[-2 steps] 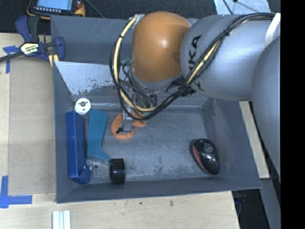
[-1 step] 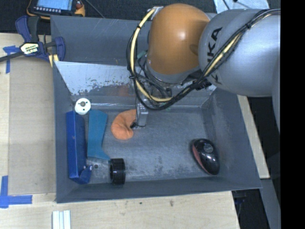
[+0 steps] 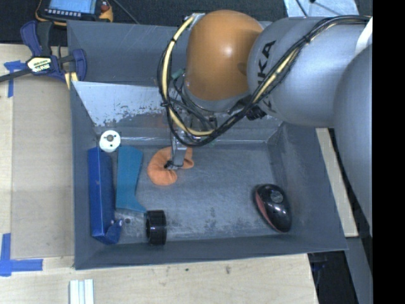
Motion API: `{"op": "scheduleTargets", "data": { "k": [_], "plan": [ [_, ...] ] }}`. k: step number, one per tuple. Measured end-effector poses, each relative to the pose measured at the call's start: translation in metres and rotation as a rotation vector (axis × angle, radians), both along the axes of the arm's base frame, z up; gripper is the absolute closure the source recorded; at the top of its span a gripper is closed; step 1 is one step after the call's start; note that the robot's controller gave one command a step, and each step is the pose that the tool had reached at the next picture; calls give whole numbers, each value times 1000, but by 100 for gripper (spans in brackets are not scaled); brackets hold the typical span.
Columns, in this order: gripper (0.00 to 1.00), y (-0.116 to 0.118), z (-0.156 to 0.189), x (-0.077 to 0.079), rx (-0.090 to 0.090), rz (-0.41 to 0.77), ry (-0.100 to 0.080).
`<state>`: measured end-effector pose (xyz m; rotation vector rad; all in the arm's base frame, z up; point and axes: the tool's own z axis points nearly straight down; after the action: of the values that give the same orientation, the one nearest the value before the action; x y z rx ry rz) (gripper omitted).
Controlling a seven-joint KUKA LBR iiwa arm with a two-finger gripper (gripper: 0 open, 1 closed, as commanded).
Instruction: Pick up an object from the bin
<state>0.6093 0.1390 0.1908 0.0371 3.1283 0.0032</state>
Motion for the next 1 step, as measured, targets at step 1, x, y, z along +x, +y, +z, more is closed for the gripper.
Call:
{"op": "scheduleTargets", "data": {
  "k": [1],
  "plan": [
    [0, -6, -31, -33, 0, -154, 10]
  ]
}}
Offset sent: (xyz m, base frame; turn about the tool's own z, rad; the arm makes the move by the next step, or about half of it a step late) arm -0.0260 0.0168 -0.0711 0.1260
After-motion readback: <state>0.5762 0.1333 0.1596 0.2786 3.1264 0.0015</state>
